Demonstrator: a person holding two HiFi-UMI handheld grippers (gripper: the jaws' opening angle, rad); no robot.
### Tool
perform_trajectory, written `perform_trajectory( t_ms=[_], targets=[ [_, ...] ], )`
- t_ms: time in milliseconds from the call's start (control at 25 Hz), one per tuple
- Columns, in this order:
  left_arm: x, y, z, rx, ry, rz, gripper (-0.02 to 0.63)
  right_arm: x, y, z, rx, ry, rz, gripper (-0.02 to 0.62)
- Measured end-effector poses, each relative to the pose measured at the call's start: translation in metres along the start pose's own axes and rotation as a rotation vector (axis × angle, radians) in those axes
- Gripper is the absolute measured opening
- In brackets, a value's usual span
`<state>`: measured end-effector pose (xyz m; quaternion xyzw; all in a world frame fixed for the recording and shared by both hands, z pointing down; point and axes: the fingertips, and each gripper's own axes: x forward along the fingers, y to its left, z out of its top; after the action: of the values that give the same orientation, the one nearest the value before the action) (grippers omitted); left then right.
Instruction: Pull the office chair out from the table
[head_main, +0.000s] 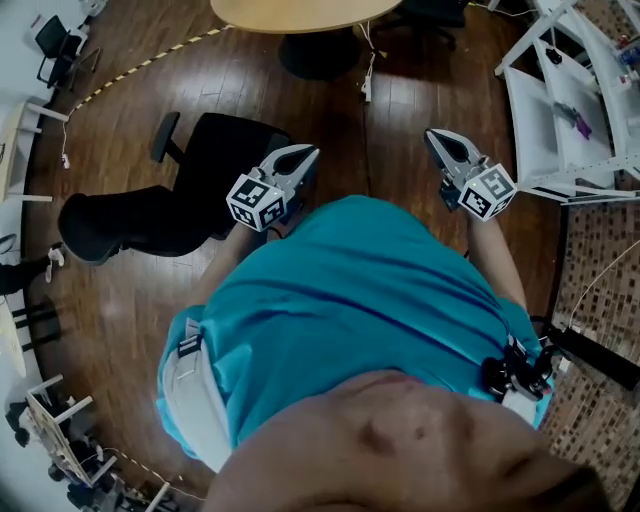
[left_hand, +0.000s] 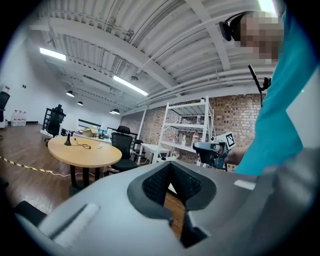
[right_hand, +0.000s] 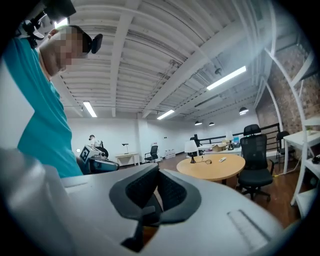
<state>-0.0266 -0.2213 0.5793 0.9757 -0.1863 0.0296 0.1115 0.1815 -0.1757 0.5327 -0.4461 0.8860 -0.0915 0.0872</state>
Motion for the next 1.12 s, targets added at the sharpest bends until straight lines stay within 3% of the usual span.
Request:
perform_trajectory(
  t_ms=[320,520,800,1120],
  targets=[
    [0.021,-0.138,-0.037,-0.036,-0.004,0.053,0.107,-0.154,0.032,-0.029,-0.001,-0.011,0.032,-0.003],
    [0.02,-0.193,-0.064,-0.039,0.024,0.073,0.107,-0.199,0.039,-0.049,0.026,-0.003,0.053,-0.003],
    [-0.056,-0.227,-0.076,-0.06,-0.022,0.077,0.107,-0.225,0.108,-0.057,0.025,-0.035,0.037,-0.003],
    [-0.175,-0.25,-0.088,-0.015,-0.016,-0.006,0.107,-0.213,0.221,-0.078,0.045,-0.055,-0.03,-0.003]
  ],
)
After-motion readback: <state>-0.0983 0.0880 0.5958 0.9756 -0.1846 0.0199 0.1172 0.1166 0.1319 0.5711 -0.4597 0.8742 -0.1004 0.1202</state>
